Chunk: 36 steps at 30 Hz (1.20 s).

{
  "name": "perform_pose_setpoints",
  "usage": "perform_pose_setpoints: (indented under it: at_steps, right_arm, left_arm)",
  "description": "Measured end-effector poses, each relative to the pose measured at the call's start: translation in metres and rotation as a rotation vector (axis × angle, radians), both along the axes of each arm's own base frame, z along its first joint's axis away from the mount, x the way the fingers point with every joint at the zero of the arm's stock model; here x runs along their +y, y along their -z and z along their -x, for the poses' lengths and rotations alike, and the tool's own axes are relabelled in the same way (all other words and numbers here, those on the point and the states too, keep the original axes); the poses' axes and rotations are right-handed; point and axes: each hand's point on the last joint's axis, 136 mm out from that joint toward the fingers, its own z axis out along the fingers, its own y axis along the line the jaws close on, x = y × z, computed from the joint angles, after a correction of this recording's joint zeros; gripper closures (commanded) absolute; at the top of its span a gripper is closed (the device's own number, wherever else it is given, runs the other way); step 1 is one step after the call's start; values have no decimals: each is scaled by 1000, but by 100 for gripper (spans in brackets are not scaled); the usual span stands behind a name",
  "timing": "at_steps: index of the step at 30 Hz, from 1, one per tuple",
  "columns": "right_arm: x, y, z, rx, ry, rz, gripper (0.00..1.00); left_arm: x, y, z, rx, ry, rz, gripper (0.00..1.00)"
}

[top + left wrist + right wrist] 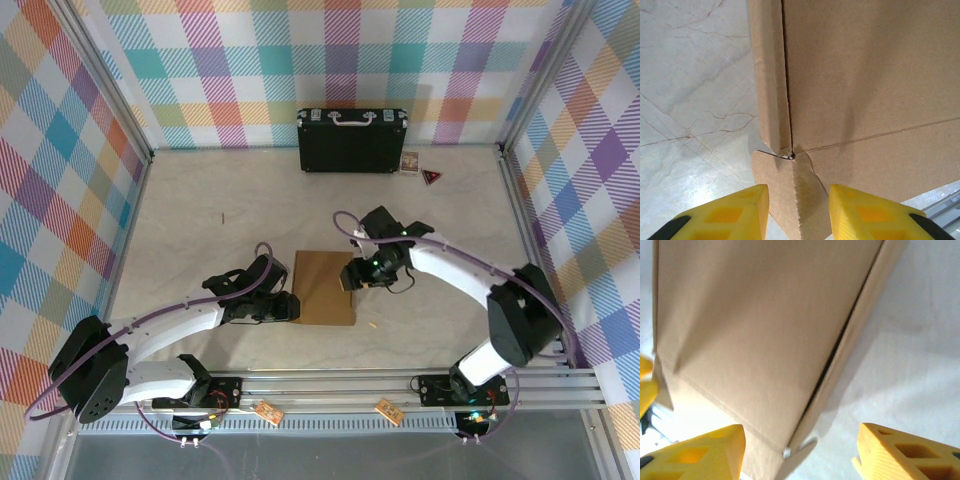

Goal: Fold the paper box

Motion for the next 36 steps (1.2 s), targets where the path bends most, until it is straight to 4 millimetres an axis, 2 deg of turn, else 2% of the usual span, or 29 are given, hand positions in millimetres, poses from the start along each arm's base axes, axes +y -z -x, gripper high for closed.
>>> perform_pose_setpoints:
  at_steps: [5, 9, 18, 25, 31, 34, 36]
  right_arm:
    - [-1, 13, 46, 123, -1, -67, 44]
    - [8, 23, 64, 174, -12, -85, 47]
    - [26, 27, 58, 195, 15, -133, 55]
    - [31, 28, 55, 198, 43, -163, 70]
    - [31, 33, 59, 227, 65, -176, 87]
    - [32, 32, 59, 233, 68, -186, 100]
    - [34, 31, 59, 237, 68, -199, 100]
  left_arm:
    - [-4, 0, 0, 6, -2, 19, 64]
    - [-6, 2, 0, 14, -3, 28, 64]
    - [-11, 8, 2, 32, 6, 48, 65]
    - [-11, 9, 2, 33, 4, 49, 65]
    - [-9, 12, 4, 40, 3, 42, 65]
    - [-7, 14, 5, 46, 1, 32, 65]
    - [-5, 15, 6, 50, -1, 26, 65]
